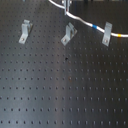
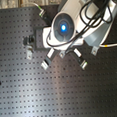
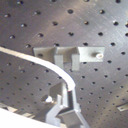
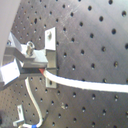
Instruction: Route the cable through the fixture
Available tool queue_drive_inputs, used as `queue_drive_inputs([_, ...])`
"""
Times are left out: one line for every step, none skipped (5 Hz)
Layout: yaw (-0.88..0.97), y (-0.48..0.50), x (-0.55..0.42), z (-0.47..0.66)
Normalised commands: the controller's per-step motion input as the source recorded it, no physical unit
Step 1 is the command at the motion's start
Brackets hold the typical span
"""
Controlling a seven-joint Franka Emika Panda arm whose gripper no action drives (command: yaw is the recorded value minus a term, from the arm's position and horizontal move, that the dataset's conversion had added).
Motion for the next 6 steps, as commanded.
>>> queue_drive_inputs([-0.51,-0.154,0.101,-0.25])
queue_drive_inputs([-0.48,-0.169,0.159,-0.09])
queue_drive_inputs([-0.39,-0.086,0.371,0.01])
queue_drive_inputs([-0.31,0.019,0.499,0.01])
queue_drive_inputs([-0.18,0.173,0.471,0.02])
queue_drive_inputs([-0.09,0.22,0.478,0.13])
